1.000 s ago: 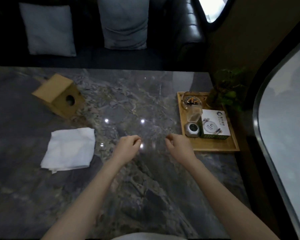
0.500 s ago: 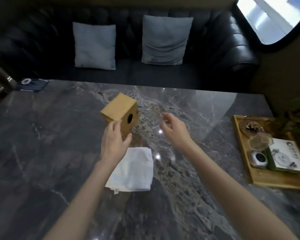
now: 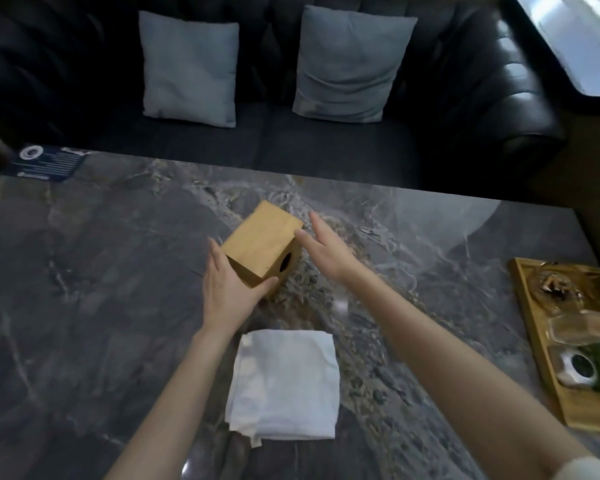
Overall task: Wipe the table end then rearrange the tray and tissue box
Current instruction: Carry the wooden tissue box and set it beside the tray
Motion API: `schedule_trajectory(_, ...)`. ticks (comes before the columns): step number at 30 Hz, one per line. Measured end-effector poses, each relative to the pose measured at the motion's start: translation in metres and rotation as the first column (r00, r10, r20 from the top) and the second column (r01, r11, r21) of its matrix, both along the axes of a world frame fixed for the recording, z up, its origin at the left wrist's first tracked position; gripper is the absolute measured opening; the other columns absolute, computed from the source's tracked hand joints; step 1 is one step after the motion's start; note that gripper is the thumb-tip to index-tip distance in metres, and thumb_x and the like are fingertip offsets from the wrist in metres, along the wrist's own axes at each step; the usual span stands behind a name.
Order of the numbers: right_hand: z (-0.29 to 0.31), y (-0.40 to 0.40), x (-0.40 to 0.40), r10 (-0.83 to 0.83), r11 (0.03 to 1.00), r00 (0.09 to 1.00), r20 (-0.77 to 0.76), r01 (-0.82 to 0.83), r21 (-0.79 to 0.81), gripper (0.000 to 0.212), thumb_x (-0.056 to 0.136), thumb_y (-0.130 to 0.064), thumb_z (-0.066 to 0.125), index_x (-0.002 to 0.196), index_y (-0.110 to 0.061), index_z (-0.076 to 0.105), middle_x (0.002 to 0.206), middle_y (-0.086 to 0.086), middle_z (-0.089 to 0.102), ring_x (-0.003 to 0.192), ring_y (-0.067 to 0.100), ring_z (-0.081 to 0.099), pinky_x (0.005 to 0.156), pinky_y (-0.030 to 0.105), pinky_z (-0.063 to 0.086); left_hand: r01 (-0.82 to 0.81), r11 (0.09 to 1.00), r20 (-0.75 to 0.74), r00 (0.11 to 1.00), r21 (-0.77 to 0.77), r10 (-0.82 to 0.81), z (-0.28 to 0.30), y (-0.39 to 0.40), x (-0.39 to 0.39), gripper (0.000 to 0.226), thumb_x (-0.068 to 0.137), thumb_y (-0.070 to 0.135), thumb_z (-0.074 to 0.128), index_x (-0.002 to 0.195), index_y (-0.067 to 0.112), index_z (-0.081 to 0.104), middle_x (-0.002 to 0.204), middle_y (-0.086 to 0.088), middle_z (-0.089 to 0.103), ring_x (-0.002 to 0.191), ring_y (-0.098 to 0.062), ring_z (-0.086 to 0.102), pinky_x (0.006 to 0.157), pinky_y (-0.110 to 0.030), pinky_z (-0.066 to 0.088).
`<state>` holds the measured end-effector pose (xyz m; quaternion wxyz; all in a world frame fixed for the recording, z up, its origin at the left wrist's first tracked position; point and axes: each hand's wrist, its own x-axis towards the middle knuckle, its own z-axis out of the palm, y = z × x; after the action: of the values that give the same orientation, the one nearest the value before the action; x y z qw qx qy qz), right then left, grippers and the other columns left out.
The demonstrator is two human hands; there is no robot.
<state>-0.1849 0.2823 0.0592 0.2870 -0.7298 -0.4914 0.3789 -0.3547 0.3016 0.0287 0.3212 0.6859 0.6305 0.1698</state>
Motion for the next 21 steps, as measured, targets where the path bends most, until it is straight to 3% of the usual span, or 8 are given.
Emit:
schedule_trajectory(4, -0.012, 0.009, -0.006, -0.006, 0.999, 0.998, -0.065, 0.002, -0.053, 0.063, 0.095, -0.039, 0.040, 0.146, -0.012, 0.015, 0.152, 0.008, 0.028, 0.137, 0.023, 0.030, 0.106, 0.032, 0.028, -0.035, 0.999, 0.085, 0.996, 0.003, 0.034, -0.005, 0.004, 0.001, 0.116, 0.060, 0.036, 0.081, 0.142, 0.013, 0.003, 0.149, -0.015, 0.023, 0.136, -0.030, 0.025, 0.109, -0.045, 0.028)
schedule_trajectory(7, -0.017, 0.011, -0.008, -0.055, 0.998, 0.989, -0.135, 0.051, -0.029, 0.054, 0.094, -0.035, 0.046, 0.140, -0.015, 0.028, 0.139, 0.007, 0.047, 0.118, 0.018, 0.046, 0.087, 0.027, 0.036, -0.048, 0.999, 0.124, 0.991, 0.008, 0.047, -0.006, 0.004, 0.001, 0.109, 0.060, 0.031, 0.082, 0.140, 0.014, 0.011, 0.144, -0.013, 0.031, 0.132, -0.028, 0.031, 0.106, -0.044, 0.031)
schedule_trajectory(9, -0.018, 0.010, -0.008, -0.073, 0.997, 0.983, -0.167, 0.071, -0.018, 0.050, 0.093, -0.034, 0.048, 0.136, -0.015, 0.033, 0.133, 0.006, 0.051, 0.108, 0.013, 0.047, 0.083, 0.026, 0.036, -0.059, 0.998, 0.145, 0.988, 0.023, 0.055, -0.005, 0.004, 0.001, 0.104, 0.059, 0.030, 0.083, 0.138, 0.013, 0.016, 0.141, -0.012, 0.036, 0.129, -0.027, 0.034, 0.104, -0.043, 0.033)
schedule_trajectory(14, -0.016, 0.003, -0.009, -0.086, 0.996, 0.986, -0.143, 0.087, -0.001, 0.048, 0.093, -0.032, 0.049, 0.135, -0.012, 0.035, 0.131, 0.007, 0.053, 0.115, 0.020, 0.050, 0.084, 0.028, 0.039, -0.103, 0.994, 0.169, 0.981, 0.038, 0.095, 0.000, -0.001, 0.003, 0.101, 0.055, 0.029, 0.084, 0.135, 0.011, 0.025, 0.136, -0.012, 0.044, 0.125, -0.027, 0.040, 0.102, -0.042, 0.035)
schedule_trajectory(21, 0.011, -0.026, 0.002, -0.094, 0.993, 0.992, -0.087, 0.099, 0.057, 0.049, 0.092, -0.034, 0.050, 0.134, -0.012, 0.037, 0.125, 0.001, 0.054, 0.110, 0.015, 0.050, 0.082, 0.027, 0.038, -0.071, 0.994, 0.224, 0.973, 0.078, 0.052, 0.025, -0.028, 0.011, 0.096, 0.056, 0.028, 0.085, 0.133, 0.012, 0.030, 0.133, -0.009, 0.047, 0.122, -0.024, 0.043, 0.095, -0.033, 0.037)
